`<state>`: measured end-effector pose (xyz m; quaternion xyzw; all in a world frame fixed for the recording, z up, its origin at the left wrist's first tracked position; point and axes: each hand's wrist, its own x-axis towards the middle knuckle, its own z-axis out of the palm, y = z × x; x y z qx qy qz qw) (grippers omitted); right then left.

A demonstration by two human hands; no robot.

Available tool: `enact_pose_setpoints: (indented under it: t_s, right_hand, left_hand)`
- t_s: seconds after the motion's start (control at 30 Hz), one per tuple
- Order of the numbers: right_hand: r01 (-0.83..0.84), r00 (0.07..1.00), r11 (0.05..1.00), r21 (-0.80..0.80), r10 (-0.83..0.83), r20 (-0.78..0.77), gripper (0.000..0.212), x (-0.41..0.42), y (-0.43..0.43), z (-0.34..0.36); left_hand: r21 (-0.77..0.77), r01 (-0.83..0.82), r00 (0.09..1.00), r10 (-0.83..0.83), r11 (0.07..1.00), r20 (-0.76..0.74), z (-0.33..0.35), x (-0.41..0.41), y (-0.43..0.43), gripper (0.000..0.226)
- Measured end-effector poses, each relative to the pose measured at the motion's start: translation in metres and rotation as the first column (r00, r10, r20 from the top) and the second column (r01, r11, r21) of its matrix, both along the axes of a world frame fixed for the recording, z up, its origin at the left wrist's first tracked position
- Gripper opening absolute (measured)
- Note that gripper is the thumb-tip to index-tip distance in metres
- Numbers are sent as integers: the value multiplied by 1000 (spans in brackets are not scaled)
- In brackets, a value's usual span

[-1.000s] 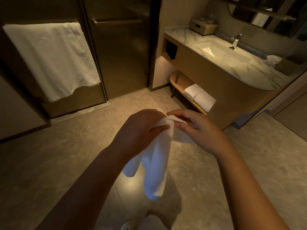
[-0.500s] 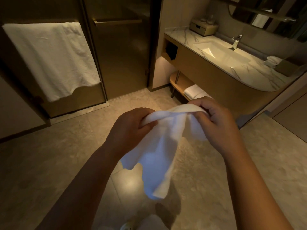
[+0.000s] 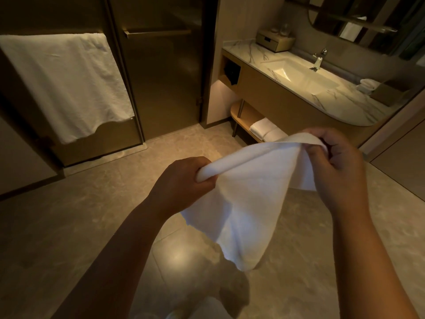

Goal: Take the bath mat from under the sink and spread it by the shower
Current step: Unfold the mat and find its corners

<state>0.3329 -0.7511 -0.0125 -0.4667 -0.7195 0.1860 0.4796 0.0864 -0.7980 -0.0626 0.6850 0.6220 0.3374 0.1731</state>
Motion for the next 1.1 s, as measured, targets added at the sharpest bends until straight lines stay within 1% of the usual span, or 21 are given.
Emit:
enact_pose_setpoints:
  t_s: [0.13,0.23,0.3,0.33,0.4,0.47,0.53,0.57,0.6,0.7,0.83,0.97,1.1]
  right_hand:
    - [79,997,996,-32,-79,7,19,15,0,-2]
    - [49,993,993,-111,-36,115,16,22,1,-2]
    - [12,977,980,-197,30,210,20,23,0,-1]
    - [-14,971,971,-239,71,230,23,21,0,-2]
    - [-113,955,936,-333,195,222,30,16,-3,-4]
    - [-242,917,872,-426,349,194,43,10,-10,-7]
    - [-335,878,825,-455,449,167,53,1,-16,-10]
    - [-351,872,819,-453,462,160,55,-5,-19,-11]
    - [-342,877,828,-444,451,167,54,-14,-22,-12]
    - [-277,880,891,-360,386,276,45,-40,-29,-16]
    - [-228,894,899,-375,345,284,39,-59,-34,-17]
    - [-199,902,912,-358,314,298,25,-68,-37,-17]
    - [-149,906,940,-305,254,338,23,-72,-37,-17]
  left_hand:
    - [31,-13,1000,13,999,0,8,-1,-3,6]
    - [83,-23,999,20,996,40,17,5,-4,8]
    - [90,3,1000,-4,996,11,24,9,-4,10]
    - [88,28,999,-26,996,-23,26,11,-4,12]
    - [80,67,994,-59,995,-90,30,14,-4,17]
    - [71,69,989,-59,995,-133,33,17,-4,20]
    - [76,63,984,-49,995,-173,34,18,-4,22]
    - [80,68,981,-52,994,-188,35,19,-4,22]
    - [80,77,978,-59,994,-199,36,19,-5,23]
    - [71,94,969,-75,993,-237,38,20,-6,26]
    - [2,77,953,-73,997,-295,38,11,-6,31]
    - [10,80,958,-74,997,-276,41,5,-10,27]
    - [36,73,969,-62,997,-239,40,2,-13,25]
